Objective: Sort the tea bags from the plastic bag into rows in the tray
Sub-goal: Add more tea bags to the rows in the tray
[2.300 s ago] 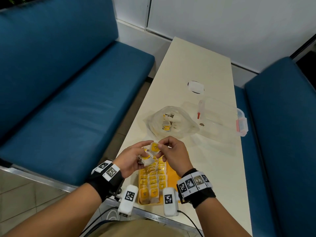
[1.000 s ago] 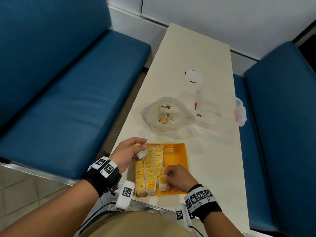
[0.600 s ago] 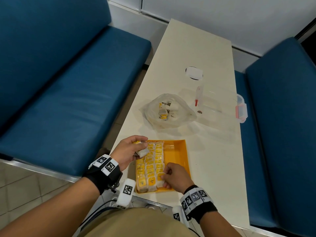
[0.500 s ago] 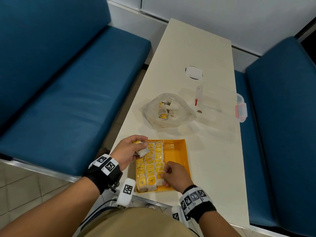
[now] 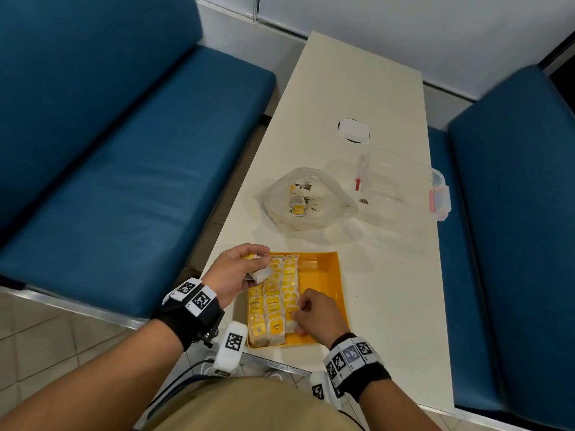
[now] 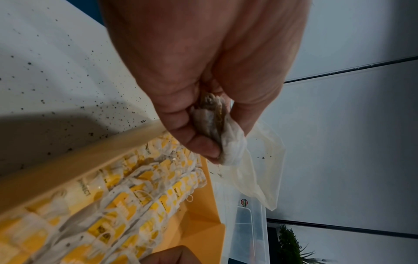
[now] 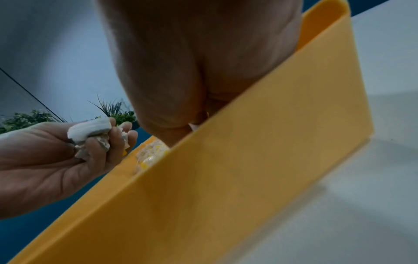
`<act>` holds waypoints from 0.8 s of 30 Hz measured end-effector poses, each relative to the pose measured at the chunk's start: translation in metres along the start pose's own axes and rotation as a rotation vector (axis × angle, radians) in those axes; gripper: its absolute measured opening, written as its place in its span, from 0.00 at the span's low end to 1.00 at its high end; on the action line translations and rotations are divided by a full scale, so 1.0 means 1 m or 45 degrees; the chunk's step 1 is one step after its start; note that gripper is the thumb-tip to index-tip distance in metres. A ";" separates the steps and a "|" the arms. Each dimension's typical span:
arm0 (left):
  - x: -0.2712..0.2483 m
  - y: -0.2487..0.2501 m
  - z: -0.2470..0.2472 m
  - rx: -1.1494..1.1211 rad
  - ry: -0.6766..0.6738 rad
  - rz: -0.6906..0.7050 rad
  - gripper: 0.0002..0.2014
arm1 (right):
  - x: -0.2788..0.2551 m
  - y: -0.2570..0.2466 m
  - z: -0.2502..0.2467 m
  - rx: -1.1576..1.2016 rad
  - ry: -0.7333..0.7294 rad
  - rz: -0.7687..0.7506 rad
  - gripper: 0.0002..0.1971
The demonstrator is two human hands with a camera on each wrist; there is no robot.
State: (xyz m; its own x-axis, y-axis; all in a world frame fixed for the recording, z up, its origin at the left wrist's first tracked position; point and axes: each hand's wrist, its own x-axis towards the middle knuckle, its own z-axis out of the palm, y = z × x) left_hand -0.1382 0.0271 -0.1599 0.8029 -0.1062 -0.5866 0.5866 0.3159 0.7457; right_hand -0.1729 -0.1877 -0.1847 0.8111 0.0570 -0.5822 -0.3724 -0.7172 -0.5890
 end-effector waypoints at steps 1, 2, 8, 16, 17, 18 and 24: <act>0.000 0.001 0.000 0.002 0.000 0.000 0.11 | 0.001 -0.001 -0.002 -0.005 0.026 -0.019 0.08; 0.000 0.001 0.000 0.006 0.002 0.003 0.11 | 0.002 -0.004 -0.004 -0.034 0.082 -0.068 0.08; 0.001 0.001 0.005 0.038 0.032 0.036 0.09 | -0.010 -0.054 -0.022 0.034 0.285 -0.628 0.11; -0.002 0.004 0.008 -0.083 -0.002 0.000 0.09 | -0.003 -0.073 -0.008 -0.091 0.261 -0.725 0.09; -0.002 0.004 0.007 -0.106 -0.006 -0.015 0.09 | -0.002 -0.073 -0.007 -0.092 0.274 -0.722 0.08; -0.003 0.005 0.005 -0.126 -0.013 -0.029 0.10 | -0.002 -0.072 -0.006 -0.097 0.287 -0.720 0.08; -0.003 0.005 -0.001 -0.255 0.006 -0.057 0.10 | -0.002 -0.071 -0.006 -0.063 0.409 -0.737 0.07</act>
State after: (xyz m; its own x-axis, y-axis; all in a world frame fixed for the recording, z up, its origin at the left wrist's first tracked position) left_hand -0.1375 0.0302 -0.1548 0.7756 -0.1200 -0.6197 0.5887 0.4919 0.6415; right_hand -0.1456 -0.1408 -0.1386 0.9710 0.2380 0.0211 0.1787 -0.6646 -0.7256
